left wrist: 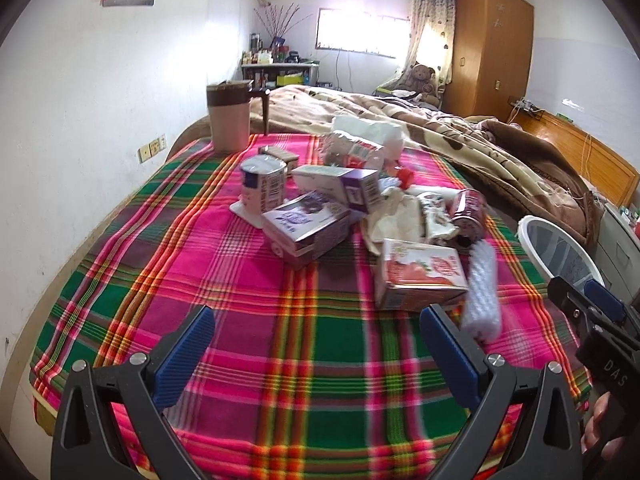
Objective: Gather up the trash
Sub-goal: 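Grasp the white foam mesh sleeve with the right tool while the left tool grasps the purple juice box, then carry the sleeve and juice box over the white wastebasket and open both tools, then move both open tools back toward the trash on the bed, then grasp the red cartoon can with the right tool while the left tool approaches the white cup, then grasp the white plastic cup with the left tool while the right tool holds the can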
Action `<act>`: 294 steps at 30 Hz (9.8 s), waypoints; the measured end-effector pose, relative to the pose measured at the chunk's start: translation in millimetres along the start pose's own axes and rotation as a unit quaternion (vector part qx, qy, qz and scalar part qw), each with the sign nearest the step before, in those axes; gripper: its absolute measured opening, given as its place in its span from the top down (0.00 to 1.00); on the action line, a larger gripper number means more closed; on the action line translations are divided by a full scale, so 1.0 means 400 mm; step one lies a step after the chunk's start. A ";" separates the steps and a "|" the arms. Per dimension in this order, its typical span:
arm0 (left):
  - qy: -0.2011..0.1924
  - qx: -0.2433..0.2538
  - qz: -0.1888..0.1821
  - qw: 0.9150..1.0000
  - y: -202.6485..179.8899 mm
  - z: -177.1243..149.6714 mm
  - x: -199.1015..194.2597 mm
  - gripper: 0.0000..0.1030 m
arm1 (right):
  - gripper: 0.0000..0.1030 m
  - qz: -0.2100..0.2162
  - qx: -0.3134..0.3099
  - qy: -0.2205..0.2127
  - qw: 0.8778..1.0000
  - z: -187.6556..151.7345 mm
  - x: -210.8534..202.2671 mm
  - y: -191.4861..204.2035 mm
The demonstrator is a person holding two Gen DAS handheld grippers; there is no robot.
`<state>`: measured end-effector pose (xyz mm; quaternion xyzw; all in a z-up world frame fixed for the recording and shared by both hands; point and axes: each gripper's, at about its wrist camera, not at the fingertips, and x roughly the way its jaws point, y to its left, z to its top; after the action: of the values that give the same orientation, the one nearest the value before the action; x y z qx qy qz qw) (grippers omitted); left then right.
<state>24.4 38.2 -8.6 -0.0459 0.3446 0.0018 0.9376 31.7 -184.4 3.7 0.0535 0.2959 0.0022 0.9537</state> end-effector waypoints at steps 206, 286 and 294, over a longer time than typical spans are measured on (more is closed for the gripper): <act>0.005 -0.047 0.000 0.999 0.149 0.244 0.219 0.14 | 0.30 0.052 0.079 0.096 0.991 0.170 0.302 -0.007; -0.020 0.031 -0.094 0.995 -0.098 0.273 0.117 0.46 | 0.47 0.057 0.097 0.024 0.993 0.180 0.146 -0.106; -0.015 0.041 -0.104 0.994 -0.112 0.249 0.112 0.47 | 0.47 0.052 0.104 0.019 0.993 0.171 0.128 -0.141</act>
<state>124.3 0.8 41.7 -0.0431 0.3232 -0.1090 0.9390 110.9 -245.7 24.9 0.1682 0.3094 0.0222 0.9357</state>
